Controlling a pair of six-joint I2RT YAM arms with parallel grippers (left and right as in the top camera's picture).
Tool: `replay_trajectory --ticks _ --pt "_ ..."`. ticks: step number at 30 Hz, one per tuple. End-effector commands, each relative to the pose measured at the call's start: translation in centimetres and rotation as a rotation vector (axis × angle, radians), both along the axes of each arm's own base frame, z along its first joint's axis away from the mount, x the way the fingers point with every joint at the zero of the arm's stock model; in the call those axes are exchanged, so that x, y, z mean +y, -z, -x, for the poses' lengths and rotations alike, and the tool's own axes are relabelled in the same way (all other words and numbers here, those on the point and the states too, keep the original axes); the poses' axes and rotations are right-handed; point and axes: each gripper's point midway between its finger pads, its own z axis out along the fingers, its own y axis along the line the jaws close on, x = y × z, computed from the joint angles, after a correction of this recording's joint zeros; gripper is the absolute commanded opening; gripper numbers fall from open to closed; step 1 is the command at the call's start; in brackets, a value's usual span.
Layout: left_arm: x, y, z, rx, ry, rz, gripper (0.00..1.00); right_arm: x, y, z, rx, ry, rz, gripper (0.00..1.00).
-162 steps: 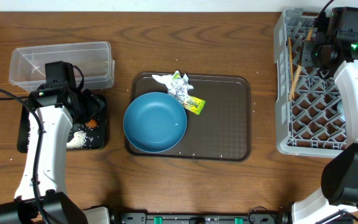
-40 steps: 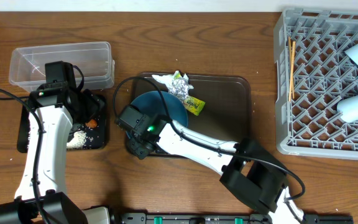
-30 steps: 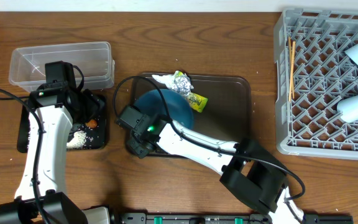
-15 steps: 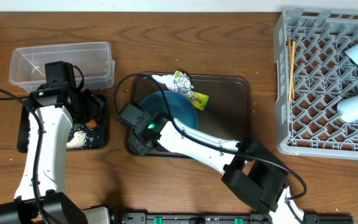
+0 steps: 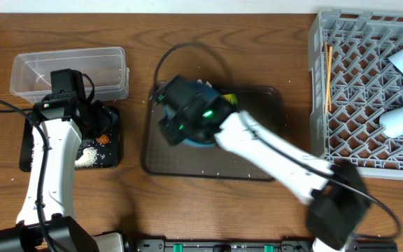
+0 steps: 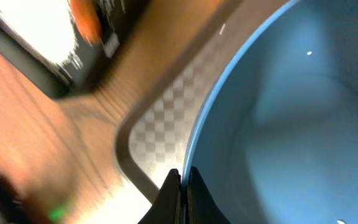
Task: Sort waste into correct bins and load items into the dishwasher rack
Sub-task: 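Carry the plate with the right gripper over the dish rack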
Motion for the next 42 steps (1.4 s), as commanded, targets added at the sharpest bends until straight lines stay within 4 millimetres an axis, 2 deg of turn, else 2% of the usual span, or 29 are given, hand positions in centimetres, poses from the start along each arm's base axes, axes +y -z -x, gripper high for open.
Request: replay_trajectory --ticks 1,5,8,13,16,20,25,28,30,37,42 --pt "0.5 -0.6 0.1 -0.012 -0.018 -0.023 0.98 -2.1 -7.0 -1.9 -0.053 0.02 -0.164 0.01" --pt "0.5 -0.6 0.1 -0.012 -0.018 -0.023 0.98 -6.1 -11.2 -4.6 -0.107 0.08 -0.253 0.01" --pt "0.5 -0.6 0.1 -0.012 -0.018 -0.023 0.98 -10.6 -13.7 -7.5 -0.151 0.168 -0.308 0.01" --pt "0.5 -0.6 0.1 -0.012 -0.018 -0.023 0.98 -18.1 -16.7 -12.0 -0.195 0.252 -0.452 0.01" --pt "0.5 -0.6 0.1 -0.012 -0.018 -0.023 0.98 -23.2 -17.8 -14.3 -0.226 0.308 -0.526 0.01" --pt "0.5 -0.6 0.1 -0.012 -0.018 -0.023 0.98 -29.8 -18.5 -16.3 -0.276 0.393 -0.573 0.01" --pt "0.5 -0.6 0.1 -0.012 -0.018 -0.023 0.98 -35.3 -19.2 -17.1 -0.316 0.413 -0.646 0.01" --pt "0.5 -0.6 0.1 -0.012 -0.018 -0.023 0.98 -37.4 -18.6 -17.3 -0.303 0.431 -0.67 0.01" --pt "0.5 -0.6 0.1 -0.012 -0.018 -0.023 0.98 -38.1 -17.7 -17.5 -0.28 0.436 -0.685 0.01" --pt "0.5 -0.6 0.1 -0.012 -0.018 -0.023 0.98 -37.9 -14.6 -18.7 -0.26 0.32 -0.728 0.01" --pt "0.5 -0.6 0.1 -0.012 -0.018 -0.023 0.98 -38.4 -14.2 -19.6 -0.27 0.256 -0.802 0.01"
